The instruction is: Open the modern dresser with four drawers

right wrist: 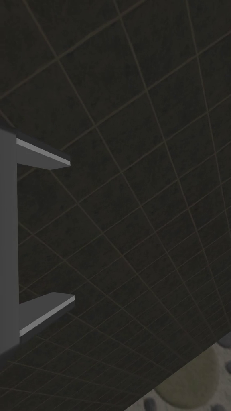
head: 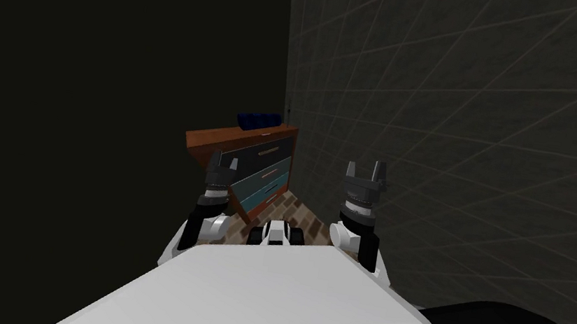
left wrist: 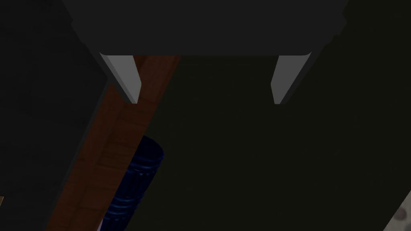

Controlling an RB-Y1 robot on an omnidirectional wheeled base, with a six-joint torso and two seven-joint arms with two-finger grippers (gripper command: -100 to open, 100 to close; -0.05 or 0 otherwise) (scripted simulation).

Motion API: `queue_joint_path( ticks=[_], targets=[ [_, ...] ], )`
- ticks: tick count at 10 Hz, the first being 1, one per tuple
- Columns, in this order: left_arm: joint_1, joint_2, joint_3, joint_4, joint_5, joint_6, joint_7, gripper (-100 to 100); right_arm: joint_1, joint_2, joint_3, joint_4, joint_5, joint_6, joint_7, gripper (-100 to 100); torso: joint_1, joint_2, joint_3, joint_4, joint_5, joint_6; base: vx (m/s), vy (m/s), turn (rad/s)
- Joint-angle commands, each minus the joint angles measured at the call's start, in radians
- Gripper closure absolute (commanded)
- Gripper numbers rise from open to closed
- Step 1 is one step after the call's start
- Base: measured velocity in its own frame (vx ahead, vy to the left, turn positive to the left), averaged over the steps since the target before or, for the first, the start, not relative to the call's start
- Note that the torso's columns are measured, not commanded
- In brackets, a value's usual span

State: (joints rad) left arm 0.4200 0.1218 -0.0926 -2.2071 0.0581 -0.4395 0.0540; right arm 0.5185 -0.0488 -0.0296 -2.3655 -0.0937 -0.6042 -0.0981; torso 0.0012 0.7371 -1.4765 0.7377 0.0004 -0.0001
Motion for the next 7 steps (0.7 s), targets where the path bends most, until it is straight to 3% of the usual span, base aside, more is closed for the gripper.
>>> queue_joint_path(
  ticks=[1,7],
  targets=[
    [-0.018,0.007,-0.016,0.024,-0.003,0.049,0.008,-100,0.000,0.000,0.000,0.000,0.000,0.000,0.000,0,-0.001,0.001,0.000,0.000,0.000,0.000,0.038,0.042,-0.070],
    [-0.079,-0.012,-0.054,0.111,-0.011,0.154,0.024,-100,0.000,0.000,0.000,0.000,0.000,0.000,0.000,0,-0.002,0.001,0.000,0.000,-0.001,0.000,0.033,0.044,-0.093]
  ],
)
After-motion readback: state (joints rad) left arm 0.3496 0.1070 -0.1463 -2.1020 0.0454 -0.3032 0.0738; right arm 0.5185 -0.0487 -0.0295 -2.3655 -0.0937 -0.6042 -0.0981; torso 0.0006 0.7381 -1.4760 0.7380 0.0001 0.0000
